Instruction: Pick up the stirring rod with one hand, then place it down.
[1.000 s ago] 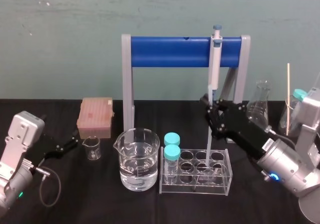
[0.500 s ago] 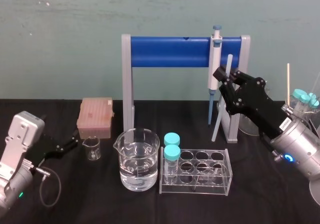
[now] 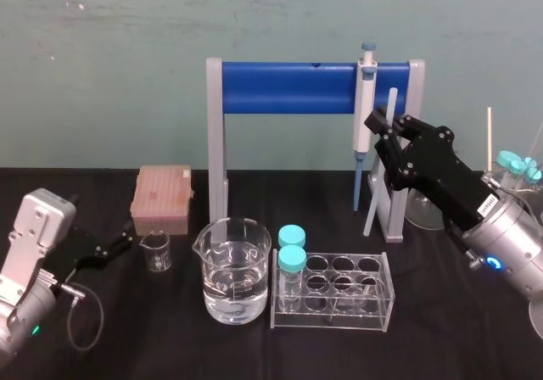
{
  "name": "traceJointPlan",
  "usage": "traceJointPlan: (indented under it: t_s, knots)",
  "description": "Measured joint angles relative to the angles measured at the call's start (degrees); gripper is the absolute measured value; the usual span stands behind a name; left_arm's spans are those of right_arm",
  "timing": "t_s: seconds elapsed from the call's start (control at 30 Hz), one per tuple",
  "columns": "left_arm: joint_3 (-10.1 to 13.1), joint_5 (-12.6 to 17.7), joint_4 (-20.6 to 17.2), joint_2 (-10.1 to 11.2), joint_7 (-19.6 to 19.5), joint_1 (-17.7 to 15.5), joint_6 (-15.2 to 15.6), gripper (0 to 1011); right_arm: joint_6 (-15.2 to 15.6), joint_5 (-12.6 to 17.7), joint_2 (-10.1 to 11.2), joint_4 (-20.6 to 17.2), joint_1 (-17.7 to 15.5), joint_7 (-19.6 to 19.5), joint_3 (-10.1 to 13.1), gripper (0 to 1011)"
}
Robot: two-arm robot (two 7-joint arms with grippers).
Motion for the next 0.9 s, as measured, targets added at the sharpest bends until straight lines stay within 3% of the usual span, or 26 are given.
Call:
traceJointPlan:
  t_s: [0.9]
  knots:
    - [0.00, 0.00, 0.00, 0.00, 0.00, 0.00, 0.00, 1000, 0.02, -0.47, -0.29, -0.06, -0.22, -0.04, 0.02, 70]
